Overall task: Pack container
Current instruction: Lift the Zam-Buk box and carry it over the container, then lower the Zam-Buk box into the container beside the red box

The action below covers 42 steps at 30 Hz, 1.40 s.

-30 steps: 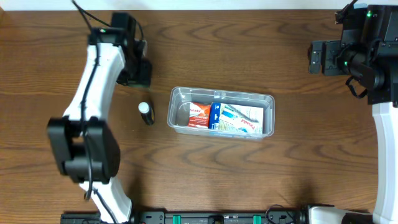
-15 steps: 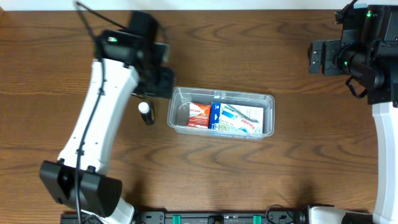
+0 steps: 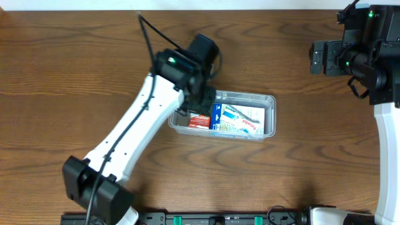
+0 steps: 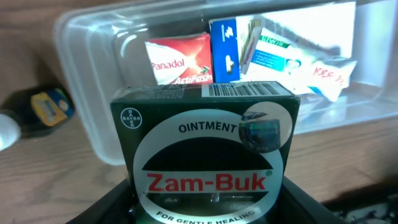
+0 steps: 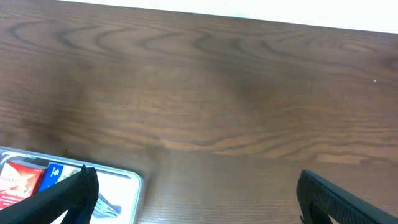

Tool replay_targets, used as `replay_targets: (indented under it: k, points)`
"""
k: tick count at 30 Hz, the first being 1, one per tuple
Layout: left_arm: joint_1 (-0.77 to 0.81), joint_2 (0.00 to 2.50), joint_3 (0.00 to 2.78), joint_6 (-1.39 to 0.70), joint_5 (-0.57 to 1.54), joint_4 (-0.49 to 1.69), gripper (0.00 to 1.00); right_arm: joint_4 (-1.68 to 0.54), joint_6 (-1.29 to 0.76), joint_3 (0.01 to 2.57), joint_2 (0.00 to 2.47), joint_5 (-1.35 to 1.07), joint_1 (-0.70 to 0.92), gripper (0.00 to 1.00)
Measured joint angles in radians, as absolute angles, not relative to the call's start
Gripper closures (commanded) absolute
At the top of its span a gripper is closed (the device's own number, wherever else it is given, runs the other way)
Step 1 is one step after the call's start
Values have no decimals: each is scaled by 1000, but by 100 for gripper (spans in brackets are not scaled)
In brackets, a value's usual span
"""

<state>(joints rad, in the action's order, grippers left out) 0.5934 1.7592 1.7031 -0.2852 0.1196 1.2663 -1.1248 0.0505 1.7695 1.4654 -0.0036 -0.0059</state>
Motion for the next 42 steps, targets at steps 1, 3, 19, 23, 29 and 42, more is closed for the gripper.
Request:
replay_targets:
  k: [1,3,19,23,29,42]
  points:
    - [604,1768,1686,-297,116,1253,42,-1124,51,1769,1465,-3,-6,1]
    - [618,1782,1658,-317,110,1229,42,-1124,50,1769,1465,-3,-6,1]
    - [626,1887,1568,-387,97,1063,42,-1124,50,1769,1465,-3,-6,1]
    - [626,1926,1565,-391,97,1061,42,-1124,50,1769,1465,-3,-6,1]
    - [626,1958,1562,-393,67,1058,42,-1124,50,1770,1465,-4,-6,1]
    - [626,1958,1562,-388,24,1057,41,-1124,51,1769,1465,-4,-6,1]
